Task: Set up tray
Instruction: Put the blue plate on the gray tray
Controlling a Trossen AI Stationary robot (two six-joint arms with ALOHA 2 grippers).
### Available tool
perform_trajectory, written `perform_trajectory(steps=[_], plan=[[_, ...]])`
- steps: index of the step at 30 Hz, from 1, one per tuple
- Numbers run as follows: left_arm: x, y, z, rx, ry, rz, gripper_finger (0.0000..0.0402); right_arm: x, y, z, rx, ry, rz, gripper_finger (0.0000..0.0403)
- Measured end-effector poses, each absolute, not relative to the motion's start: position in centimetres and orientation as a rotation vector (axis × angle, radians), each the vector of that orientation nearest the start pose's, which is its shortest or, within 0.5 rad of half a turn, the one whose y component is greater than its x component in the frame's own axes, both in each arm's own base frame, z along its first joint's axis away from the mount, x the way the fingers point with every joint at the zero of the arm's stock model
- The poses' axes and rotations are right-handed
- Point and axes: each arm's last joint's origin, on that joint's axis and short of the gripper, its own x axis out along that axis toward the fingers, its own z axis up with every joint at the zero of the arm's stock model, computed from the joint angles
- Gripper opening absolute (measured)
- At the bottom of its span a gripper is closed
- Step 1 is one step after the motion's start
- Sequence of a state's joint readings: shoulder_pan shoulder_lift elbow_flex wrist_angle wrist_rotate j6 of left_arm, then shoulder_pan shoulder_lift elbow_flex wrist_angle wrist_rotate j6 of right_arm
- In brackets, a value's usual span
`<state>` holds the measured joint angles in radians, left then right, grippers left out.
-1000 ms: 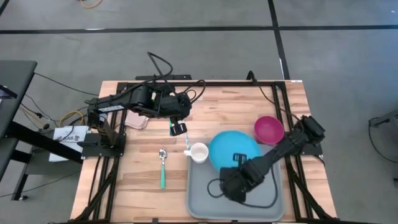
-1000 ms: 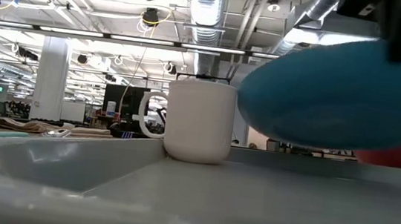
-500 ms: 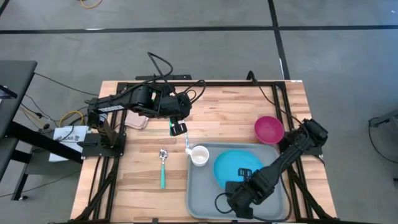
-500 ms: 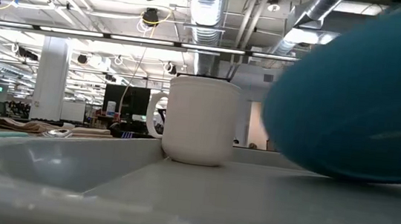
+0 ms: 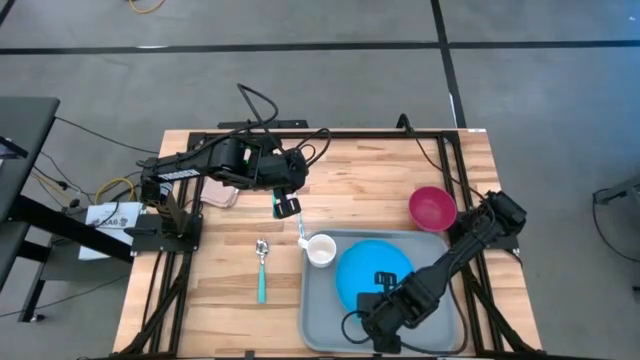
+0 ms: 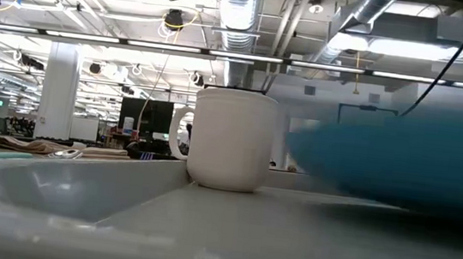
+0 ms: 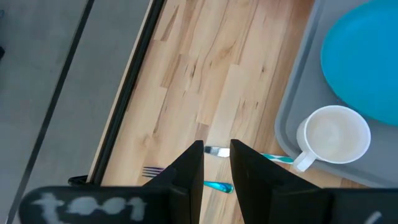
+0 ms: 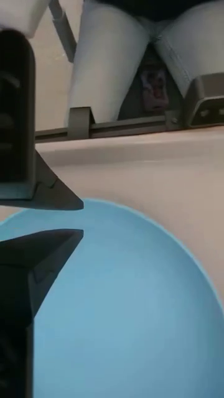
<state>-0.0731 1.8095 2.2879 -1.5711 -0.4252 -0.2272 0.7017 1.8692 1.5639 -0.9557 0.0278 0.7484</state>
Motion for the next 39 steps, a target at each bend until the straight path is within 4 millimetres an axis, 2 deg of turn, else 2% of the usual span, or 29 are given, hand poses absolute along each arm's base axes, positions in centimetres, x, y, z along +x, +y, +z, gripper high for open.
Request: perform_trajectory(steps=[6,11,13,17,21,24,26,34,39], plan=[[31.6,-1.1,44.2,0.067,1.018,0.434,0.0067,29.3,24.0,24.7,0.151,1.313,0.118,0.0077],[31.6,-1.1,44.2,0.067,1.018,0.434,0.0067,28.8,23.7,24.5,0.114,1.361,0.093,0.0081],[31.6,-1.1,44.2,0.067,1.018,0.433,0.0067,28.5,23.5,23.7,0.086,1.368,0.070,0.0080],[31.6,-1.3,44.2,0.070,1.018,0.427,0.0067,28.5,22.6,20.8,0.058,1.360,0.018,0.0067],[31.6,-1.4,44.2,0.071,1.018,0.426,0.0067,29.3,21.9,18.6,0.142,1.332,0.107,0.0041],[31.6,-1.4,44.2,0.072,1.018,0.426,0.0067,30.4,22.0,18.4,0.180,1.246,0.232,0.0011],[31.6,-1.4,44.2,0.075,1.018,0.424,0.0067,30.7,21.9,18.4,0.160,1.217,0.270,0.0005],[31.6,-1.4,44.2,0.085,1.021,0.418,0.0067,31.5,20.8,18.4,0.130,1.178,0.216,0.0002],[31.6,-1.4,44.2,0.085,1.021,0.418,0.0067,32.3,20.3,15.8,0.128,1.261,0.191,0.0001]])
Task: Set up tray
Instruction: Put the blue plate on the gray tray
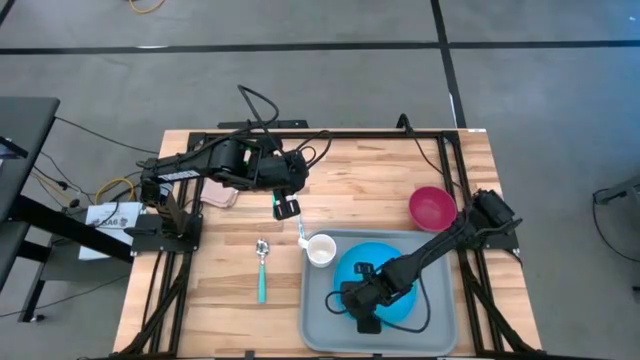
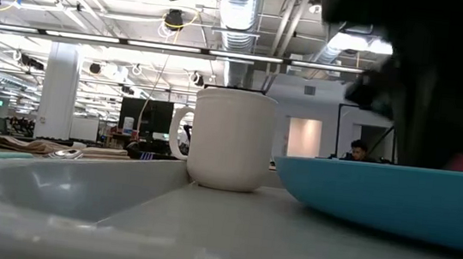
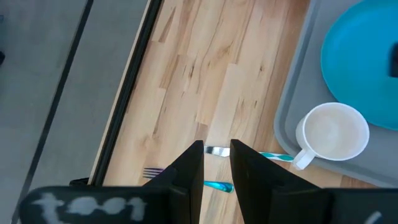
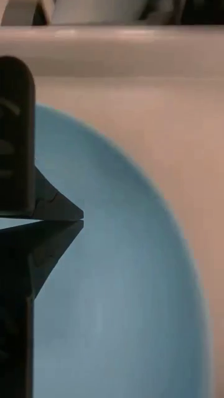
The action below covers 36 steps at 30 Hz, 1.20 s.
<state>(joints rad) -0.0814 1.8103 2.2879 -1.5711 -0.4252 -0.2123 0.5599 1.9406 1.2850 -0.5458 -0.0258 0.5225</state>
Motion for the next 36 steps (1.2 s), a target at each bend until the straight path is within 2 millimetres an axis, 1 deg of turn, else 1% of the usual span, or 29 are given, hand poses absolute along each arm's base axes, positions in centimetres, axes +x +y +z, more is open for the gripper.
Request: perform_trajectory(steps=[3,6,10,17,21,24,27,31,36], plan=[[31.6,-1.4,44.2,0.086,1.022,0.418,0.0067,32.8,20.7,14.5,0.143,1.264,0.213,0.0001],[31.6,-1.4,44.2,0.090,1.023,0.416,0.0067,33.3,21.1,13.8,0.144,1.238,0.258,0.0001],[31.6,-1.4,44.2,0.091,1.023,0.415,0.0067,33.8,21.4,14.0,0.122,1.183,0.349,0.0001],[31.6,-1.4,44.2,0.091,1.023,0.415,0.0067,34.7,21.3,14.4,0.108,1.108,0.470,0.0000],[31.6,-1.4,44.2,0.091,1.023,0.415,0.0067,34.8,20.9,14.4,0.116,1.121,0.463,0.0001],[31.6,-1.4,44.2,0.091,1.023,0.415,0.0067,35.0,21.0,14.5,0.125,1.099,0.476,0.0000],[31.6,-1.4,44.2,0.091,1.023,0.415,0.0067,35.2,21.4,14.6,0.165,1.071,0.558,0.0000],[31.6,-1.4,44.2,0.091,1.023,0.415,0.0067,35.4,21.8,14.8,0.154,1.031,0.655,0.0000],[31.6,-1.4,44.2,0.091,1.023,0.415,0.0067,35.4,21.1,14.9,0.168,1.069,0.640,0.0000]])
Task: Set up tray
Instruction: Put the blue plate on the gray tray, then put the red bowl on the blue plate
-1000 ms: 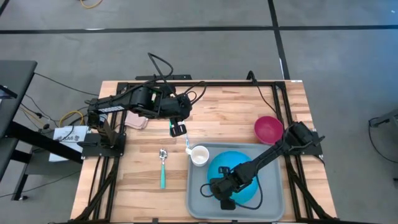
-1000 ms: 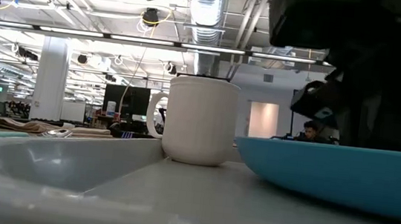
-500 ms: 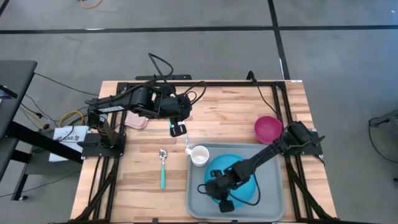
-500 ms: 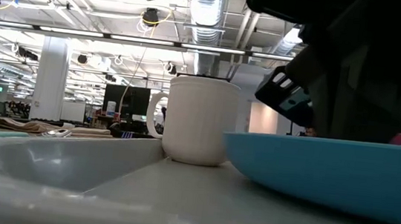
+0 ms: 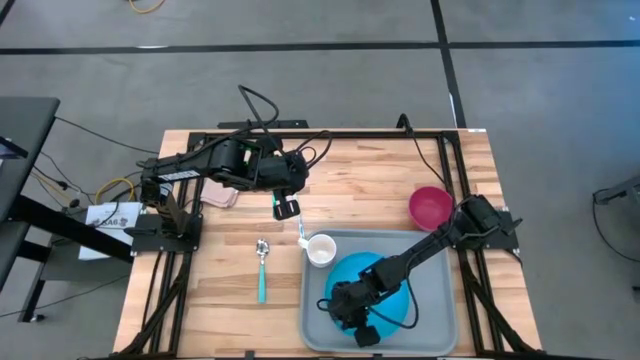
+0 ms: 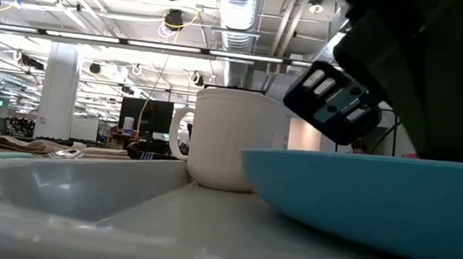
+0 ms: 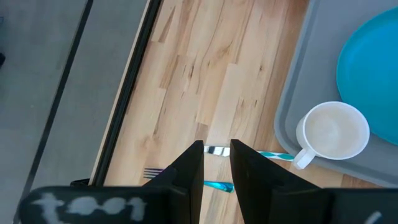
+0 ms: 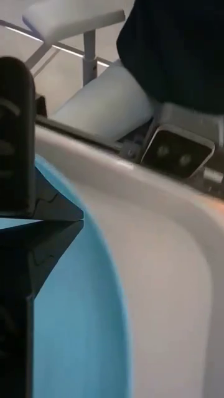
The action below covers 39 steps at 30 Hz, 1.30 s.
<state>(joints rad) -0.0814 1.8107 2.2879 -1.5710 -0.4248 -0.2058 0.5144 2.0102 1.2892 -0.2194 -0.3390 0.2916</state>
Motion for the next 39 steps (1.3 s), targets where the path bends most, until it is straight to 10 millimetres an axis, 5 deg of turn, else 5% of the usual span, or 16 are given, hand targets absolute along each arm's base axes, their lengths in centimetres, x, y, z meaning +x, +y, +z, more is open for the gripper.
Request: perform_trajectory(steps=[9,16,21,31,39], plan=[[31.6,-1.4,44.2,0.091,1.023,0.415,0.0067,32.8,18.9,20.0,0.167,1.141,0.469,0.0001],[31.6,-1.4,44.2,0.090,1.024,0.413,0.0067,28.3,15.5,25.6,0.163,1.231,0.230,0.0024],[31.6,-1.4,44.2,0.090,1.024,0.413,0.0067,25.4,13.3,27.6,0.163,1.325,0.075,0.0060],[31.6,-1.4,44.2,0.085,1.025,0.405,0.0067,20.9,9.8,28.4,0.045,1.570,-0.424,0.0115],[31.6,-1.4,44.2,0.085,1.026,0.404,0.0067,20.9,8.5,25.7,-0.033,1.640,-0.388,0.0162]])
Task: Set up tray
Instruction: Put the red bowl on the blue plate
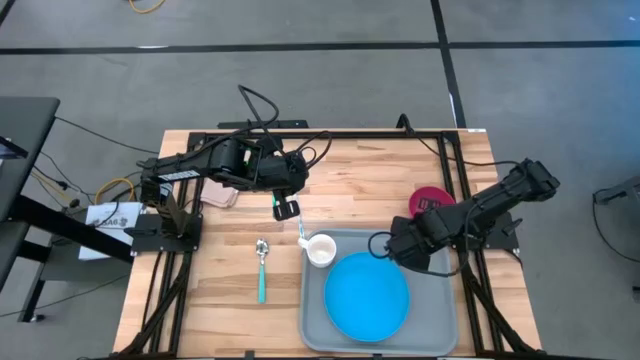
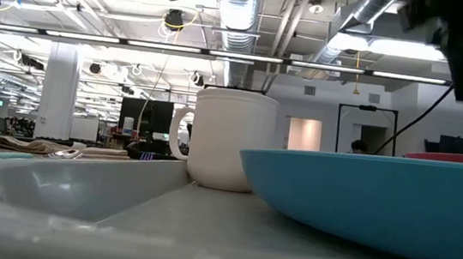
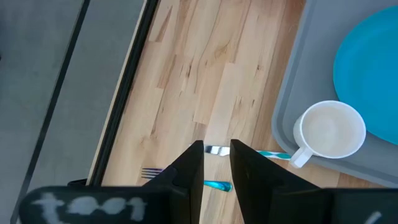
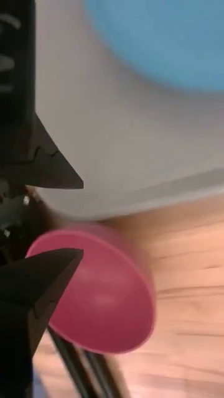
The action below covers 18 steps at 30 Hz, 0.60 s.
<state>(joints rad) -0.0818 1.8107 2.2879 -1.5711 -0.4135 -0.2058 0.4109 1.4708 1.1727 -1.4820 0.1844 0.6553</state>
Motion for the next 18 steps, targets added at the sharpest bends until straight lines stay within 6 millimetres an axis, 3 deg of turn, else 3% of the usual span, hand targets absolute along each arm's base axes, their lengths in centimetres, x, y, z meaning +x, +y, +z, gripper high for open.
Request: perform_trajectory(steps=[6,18], plan=[[31.6,-1.5,44.2,0.079,1.028,0.396,0.0067,19.2,6.1,22.9,-0.070,1.774,-0.437,0.0174],[31.6,-1.5,44.2,0.079,1.028,0.394,0.0067,15.4,3.1,24.3,0.283,1.488,-0.430,0.0130]])
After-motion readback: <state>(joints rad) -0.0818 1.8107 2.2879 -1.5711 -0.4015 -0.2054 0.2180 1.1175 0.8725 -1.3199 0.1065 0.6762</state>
